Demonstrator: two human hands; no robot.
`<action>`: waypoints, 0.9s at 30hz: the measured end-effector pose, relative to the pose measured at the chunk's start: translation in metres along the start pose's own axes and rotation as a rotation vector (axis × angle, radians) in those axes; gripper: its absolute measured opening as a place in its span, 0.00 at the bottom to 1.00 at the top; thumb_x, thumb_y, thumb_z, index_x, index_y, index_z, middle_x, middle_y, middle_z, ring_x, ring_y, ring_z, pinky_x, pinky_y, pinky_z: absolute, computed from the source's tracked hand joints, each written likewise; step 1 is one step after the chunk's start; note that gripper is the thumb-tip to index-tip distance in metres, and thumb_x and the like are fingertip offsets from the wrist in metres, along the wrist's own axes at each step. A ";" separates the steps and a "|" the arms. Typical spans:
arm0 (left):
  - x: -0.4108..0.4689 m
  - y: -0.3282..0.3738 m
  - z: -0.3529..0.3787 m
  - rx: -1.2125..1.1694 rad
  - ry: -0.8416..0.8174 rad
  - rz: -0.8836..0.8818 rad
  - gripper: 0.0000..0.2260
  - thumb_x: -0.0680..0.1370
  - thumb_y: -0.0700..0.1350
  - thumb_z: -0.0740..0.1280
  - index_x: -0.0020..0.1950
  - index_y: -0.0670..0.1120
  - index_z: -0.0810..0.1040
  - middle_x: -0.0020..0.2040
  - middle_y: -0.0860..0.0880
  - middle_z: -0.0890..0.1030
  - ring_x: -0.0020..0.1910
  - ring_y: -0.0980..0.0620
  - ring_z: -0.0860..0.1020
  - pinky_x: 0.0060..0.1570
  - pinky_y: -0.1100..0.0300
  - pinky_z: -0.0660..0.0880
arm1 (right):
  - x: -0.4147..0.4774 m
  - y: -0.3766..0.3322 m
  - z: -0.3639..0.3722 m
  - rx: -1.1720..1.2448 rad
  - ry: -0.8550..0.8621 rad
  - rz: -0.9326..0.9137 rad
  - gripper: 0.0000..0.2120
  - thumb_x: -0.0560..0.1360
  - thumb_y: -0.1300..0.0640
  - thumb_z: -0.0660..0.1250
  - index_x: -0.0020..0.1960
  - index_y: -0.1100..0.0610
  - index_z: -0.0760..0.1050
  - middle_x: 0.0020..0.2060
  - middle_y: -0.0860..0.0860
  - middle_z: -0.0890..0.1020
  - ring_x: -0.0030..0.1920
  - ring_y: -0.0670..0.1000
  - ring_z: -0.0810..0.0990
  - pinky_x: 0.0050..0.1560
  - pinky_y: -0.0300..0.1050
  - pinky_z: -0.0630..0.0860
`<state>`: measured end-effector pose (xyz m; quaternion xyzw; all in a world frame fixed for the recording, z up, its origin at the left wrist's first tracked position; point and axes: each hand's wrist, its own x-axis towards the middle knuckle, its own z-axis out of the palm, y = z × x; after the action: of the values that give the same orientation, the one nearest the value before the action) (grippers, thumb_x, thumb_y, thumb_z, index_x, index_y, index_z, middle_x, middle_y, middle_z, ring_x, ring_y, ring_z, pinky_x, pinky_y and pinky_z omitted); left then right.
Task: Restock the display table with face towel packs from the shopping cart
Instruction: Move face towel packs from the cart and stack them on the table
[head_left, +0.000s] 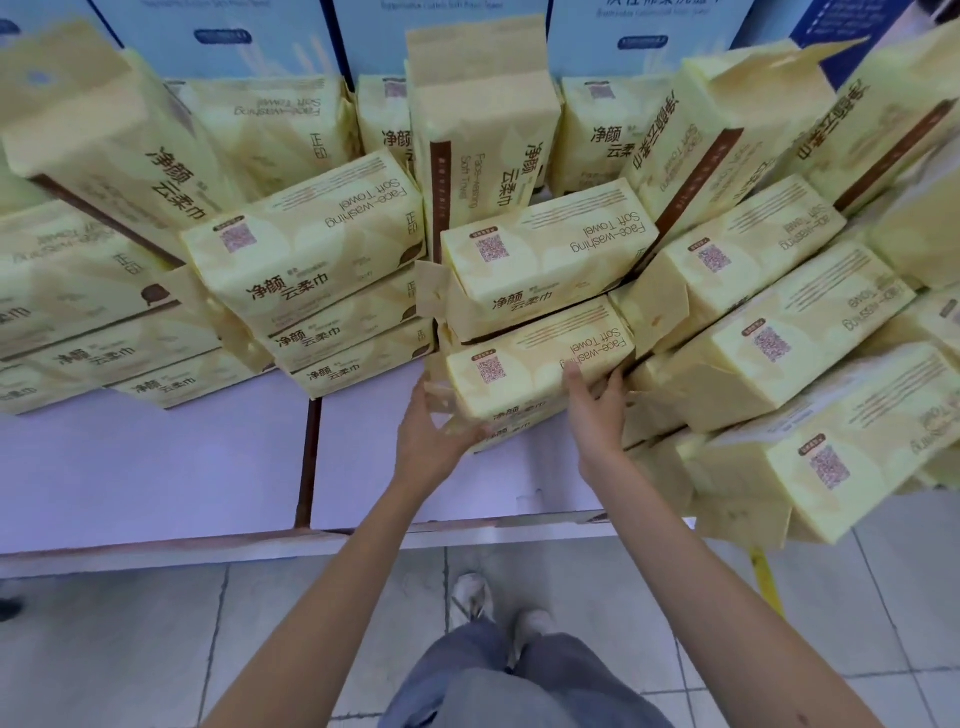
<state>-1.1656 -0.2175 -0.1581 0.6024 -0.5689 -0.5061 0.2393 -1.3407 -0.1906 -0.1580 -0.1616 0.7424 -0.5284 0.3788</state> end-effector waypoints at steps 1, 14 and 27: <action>-0.005 -0.001 -0.003 0.012 -0.001 -0.058 0.38 0.69 0.48 0.76 0.74 0.45 0.60 0.69 0.53 0.69 0.66 0.50 0.69 0.62 0.55 0.71 | -0.004 0.001 -0.004 0.013 -0.049 0.036 0.31 0.76 0.49 0.65 0.75 0.50 0.57 0.70 0.47 0.68 0.67 0.49 0.68 0.69 0.49 0.65; -0.164 -0.048 0.007 -0.203 0.217 -0.378 0.17 0.79 0.49 0.64 0.67 0.46 0.72 0.61 0.50 0.75 0.56 0.56 0.72 0.50 0.68 0.67 | -0.065 0.051 -0.064 -0.603 -0.708 0.090 0.16 0.78 0.47 0.60 0.64 0.51 0.70 0.59 0.48 0.73 0.58 0.50 0.73 0.57 0.46 0.70; -0.367 -0.107 0.102 -0.695 0.834 -0.775 0.14 0.79 0.46 0.64 0.64 0.44 0.75 0.59 0.45 0.79 0.56 0.48 0.77 0.54 0.59 0.68 | -0.146 0.100 -0.076 -1.092 -1.400 -0.126 0.18 0.79 0.51 0.60 0.67 0.57 0.69 0.61 0.52 0.74 0.61 0.51 0.73 0.57 0.41 0.66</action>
<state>-1.1492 0.1775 -0.1647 0.7965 0.0252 -0.4341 0.4202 -1.2835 -0.0077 -0.1801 -0.6460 0.4788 0.0991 0.5862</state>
